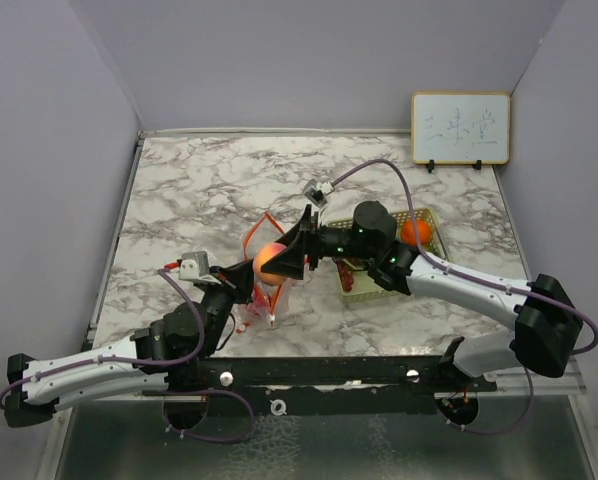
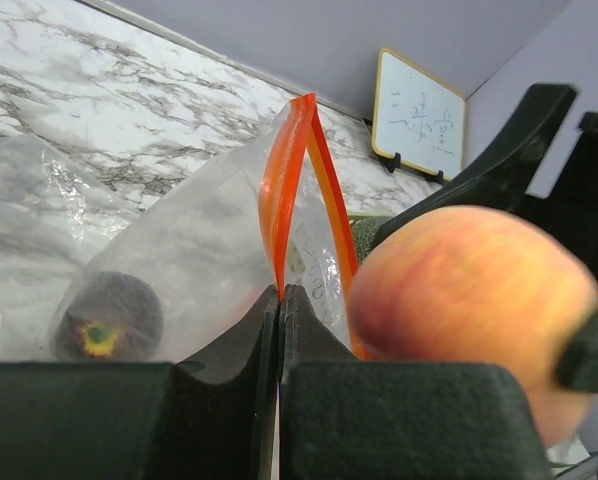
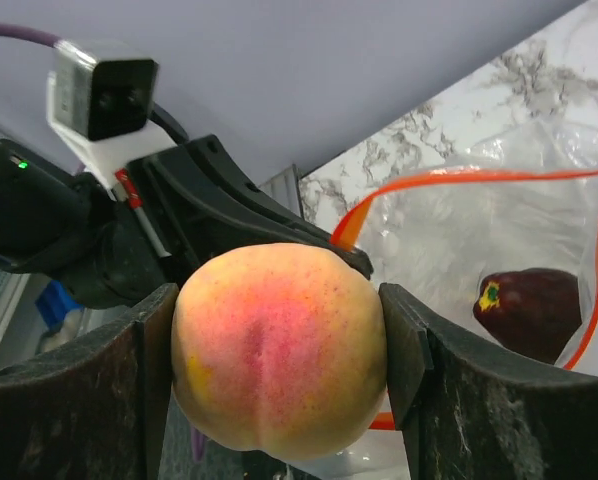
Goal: Place the food in the zip-top bag and seal the zipper
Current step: Place the fake fruit in the zipper food storage bag.
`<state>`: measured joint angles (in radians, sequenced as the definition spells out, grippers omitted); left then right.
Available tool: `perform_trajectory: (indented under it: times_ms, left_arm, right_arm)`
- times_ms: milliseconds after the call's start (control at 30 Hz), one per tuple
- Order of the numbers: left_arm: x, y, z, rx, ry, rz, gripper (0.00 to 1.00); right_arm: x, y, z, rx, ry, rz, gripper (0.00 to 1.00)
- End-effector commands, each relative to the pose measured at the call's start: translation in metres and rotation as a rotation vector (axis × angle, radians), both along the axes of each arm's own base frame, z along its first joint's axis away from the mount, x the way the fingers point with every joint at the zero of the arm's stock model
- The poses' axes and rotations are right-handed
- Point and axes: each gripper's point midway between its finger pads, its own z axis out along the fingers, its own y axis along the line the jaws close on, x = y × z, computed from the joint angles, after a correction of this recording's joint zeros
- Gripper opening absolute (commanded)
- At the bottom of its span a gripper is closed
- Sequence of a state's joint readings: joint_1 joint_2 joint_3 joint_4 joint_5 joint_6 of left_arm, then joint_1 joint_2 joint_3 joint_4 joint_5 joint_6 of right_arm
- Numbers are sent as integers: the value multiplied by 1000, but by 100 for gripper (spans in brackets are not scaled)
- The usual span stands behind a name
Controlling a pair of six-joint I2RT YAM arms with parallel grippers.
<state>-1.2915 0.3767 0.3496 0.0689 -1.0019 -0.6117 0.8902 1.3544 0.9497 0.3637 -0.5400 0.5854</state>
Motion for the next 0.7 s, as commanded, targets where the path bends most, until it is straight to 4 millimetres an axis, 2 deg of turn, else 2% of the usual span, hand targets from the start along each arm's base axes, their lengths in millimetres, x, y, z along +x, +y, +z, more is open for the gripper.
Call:
perform_trajectory:
  times_ms: [0, 167, 267, 367, 467, 567, 600, 667]
  left_arm:
    - [-5, -3, 20, -72, -12, -49, 0]
    - [-10, -7, 26, -124, -13, -91, 0]
    - [-12, -9, 28, -135, -11, -106, 0]
    - [-12, -10, 28, -136, -11, -111, 0]
    - [-12, -11, 28, -131, -12, -108, 0]
    - [-11, -12, 28, -116, -14, -104, 0]
    - [-10, -12, 27, -110, -13, -101, 0]
    - [-10, -11, 27, -108, -12, -96, 0]
  right_arm:
    - [8, 13, -13, 66, 57, -46, 29]
    - [51, 18, -73, -79, 113, -260, 26]
    - [79, 10, -112, -241, 129, -450, 26]
    - [93, 2, -134, -402, 112, -604, 32]
    - [94, -1, -129, -500, 55, -716, 53]
    - [84, 4, -106, -490, -7, -713, 96]
    - [80, 5, -96, -468, -16, -698, 100]
    - [72, 0, -77, -421, -27, -672, 99]
